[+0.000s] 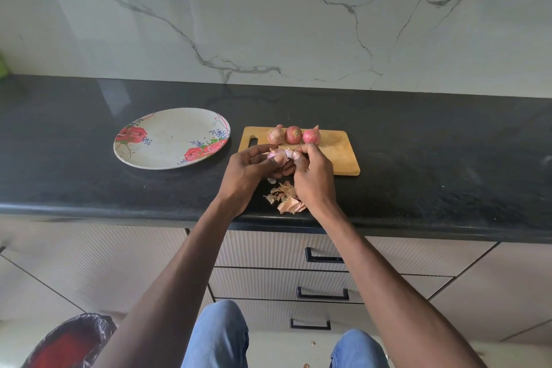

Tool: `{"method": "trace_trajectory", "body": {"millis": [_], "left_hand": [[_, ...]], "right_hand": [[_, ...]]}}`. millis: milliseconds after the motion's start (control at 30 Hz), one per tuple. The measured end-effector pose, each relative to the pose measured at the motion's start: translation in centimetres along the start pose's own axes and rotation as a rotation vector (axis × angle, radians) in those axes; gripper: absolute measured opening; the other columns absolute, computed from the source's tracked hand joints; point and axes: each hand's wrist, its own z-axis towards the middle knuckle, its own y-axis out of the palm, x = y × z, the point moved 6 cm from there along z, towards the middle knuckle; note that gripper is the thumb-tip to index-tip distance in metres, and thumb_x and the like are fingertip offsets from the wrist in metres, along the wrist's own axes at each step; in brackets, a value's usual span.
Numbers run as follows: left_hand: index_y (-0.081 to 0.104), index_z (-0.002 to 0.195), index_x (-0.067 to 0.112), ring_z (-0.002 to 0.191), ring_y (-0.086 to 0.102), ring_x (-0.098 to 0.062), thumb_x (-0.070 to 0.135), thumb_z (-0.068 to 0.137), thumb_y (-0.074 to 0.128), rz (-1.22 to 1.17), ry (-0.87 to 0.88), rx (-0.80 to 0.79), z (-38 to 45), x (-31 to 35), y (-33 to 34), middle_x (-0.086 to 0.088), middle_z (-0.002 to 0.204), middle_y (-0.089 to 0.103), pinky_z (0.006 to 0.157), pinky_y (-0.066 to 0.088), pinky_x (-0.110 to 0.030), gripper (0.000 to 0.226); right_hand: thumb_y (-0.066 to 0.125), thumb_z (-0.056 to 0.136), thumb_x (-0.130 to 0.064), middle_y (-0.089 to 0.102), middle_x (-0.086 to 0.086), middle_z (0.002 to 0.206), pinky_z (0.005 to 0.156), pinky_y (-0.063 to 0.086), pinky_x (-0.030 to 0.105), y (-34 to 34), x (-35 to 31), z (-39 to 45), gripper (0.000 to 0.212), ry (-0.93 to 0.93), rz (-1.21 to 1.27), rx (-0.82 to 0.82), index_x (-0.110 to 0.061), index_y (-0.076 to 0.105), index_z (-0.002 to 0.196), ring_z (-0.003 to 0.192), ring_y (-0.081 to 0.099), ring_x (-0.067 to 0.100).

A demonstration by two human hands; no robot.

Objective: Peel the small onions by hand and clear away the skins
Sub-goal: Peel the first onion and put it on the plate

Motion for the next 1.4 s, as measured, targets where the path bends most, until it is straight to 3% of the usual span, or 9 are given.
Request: {"method": "trace_trajectory", "body": {"millis": [167,267,367,433,533,700,900,1100,1400], "left_hand": [[0.065,0.117,0.005,0.099,0.071,-0.029,0.006,0.09,0.068,-0.038,-0.064,-0.002,0.4,-0.4,-0.4,-0.013,0.106,0.076,0.094,0.056,-0.044,0.027],[0.064,0.116,0.004,0.096,0.07,-0.029,0.004,0.09,0.067,-0.079,-0.094,-0.001,0.6,-0.6,-0.5,-0.015,0.105,0.075,0.089,0.056,-0.042,0.026],[0.063,0.114,0.003,0.09,0.069,-0.026,0.005,0.085,0.07,-0.2,-0.109,0.023,0.5,-0.4,-0.5,-0.015,0.102,0.074,0.077,0.06,-0.032,0.03],[0.064,0.112,0.003,0.09,0.07,-0.024,0.008,0.077,0.071,-0.287,-0.12,0.037,0.5,-0.2,-0.4,-0.013,0.1,0.074,0.072,0.061,-0.028,0.037],[0.065,0.111,0.003,0.086,0.072,-0.021,0.001,0.086,0.066,-0.308,-0.114,0.044,0.5,-0.1,-0.5,-0.011,0.097,0.075,0.07,0.061,-0.028,0.025],[0.064,0.107,0.0,0.085,0.073,-0.022,-0.005,0.087,0.065,-0.319,-0.123,0.075,0.6,-0.3,-0.9,-0.016,0.098,0.073,0.078,0.062,-0.029,0.021],[0.065,0.105,0.0,0.086,0.072,-0.028,0.005,0.071,0.073,-0.299,-0.111,0.049,0.5,-0.3,-0.8,-0.02,0.102,0.072,0.079,0.063,-0.032,0.035],[0.067,0.1,0.0,0.08,0.072,-0.023,0.005,0.074,0.073,-0.25,-0.078,0.031,0.5,-0.2,-0.8,-0.017,0.096,0.074,0.079,0.063,-0.033,0.027],[0.068,0.098,0.001,0.079,0.074,-0.021,0.005,0.076,0.073,-0.194,-0.078,-0.003,0.2,0.1,-0.4,-0.015,0.092,0.075,0.075,0.062,-0.03,0.023]], "right_hand": [[0.051,0.104,-0.014,0.068,0.0,0.1,0.078,0.054,0.024,-0.1,0.8,0.3,0.012,0.099,0.06,-0.01,-0.016,0.063,0.099,0.093,0.065,0.011],[0.05,0.105,-0.016,0.071,0.002,0.104,0.087,0.057,0.033,0.0,1.6,0.5,0.016,0.185,0.119,-0.011,-0.017,0.066,0.103,0.097,0.067,0.015],[0.047,0.105,-0.024,0.074,0.004,0.102,0.087,0.059,0.044,0.1,2.8,0.5,0.02,0.351,0.35,0.017,-0.025,0.066,0.1,0.091,0.074,0.022],[0.048,0.106,-0.02,0.075,0.007,0.098,0.083,0.061,0.043,-0.2,3.0,0.4,0.018,0.406,0.446,0.038,-0.018,0.066,0.103,0.085,0.075,0.023],[0.065,0.095,-0.012,0.073,0.001,0.094,0.082,0.061,0.037,-0.6,1.9,0.4,0.005,0.231,0.237,0.05,-0.015,0.068,0.092,0.087,0.071,0.014],[0.073,0.087,-0.004,0.074,-0.005,0.099,0.081,0.058,0.023,-0.4,0.3,0.2,0.012,-0.006,0.121,0.02,-0.009,0.079,0.097,0.088,0.068,-0.002],[0.078,0.087,-0.023,0.078,-0.001,0.101,0.087,0.061,0.04,-0.1,0.4,0.2,0.024,0.011,0.242,-0.07,-0.009,0.078,0.108,0.096,0.073,0.01],[0.077,0.087,-0.013,0.079,0.001,0.097,0.088,0.06,0.045,-0.2,0.7,0.1,0.017,0.055,0.329,-0.085,-0.009,0.078,0.104,0.094,0.075,0.015],[0.081,0.084,-0.018,0.076,-0.007,0.074,0.068,0.062,0.03,-0.3,-0.5,-0.4,0.006,0.032,0.216,-0.016,-0.012,0.081,0.084,0.071,0.073,0.006]]}}
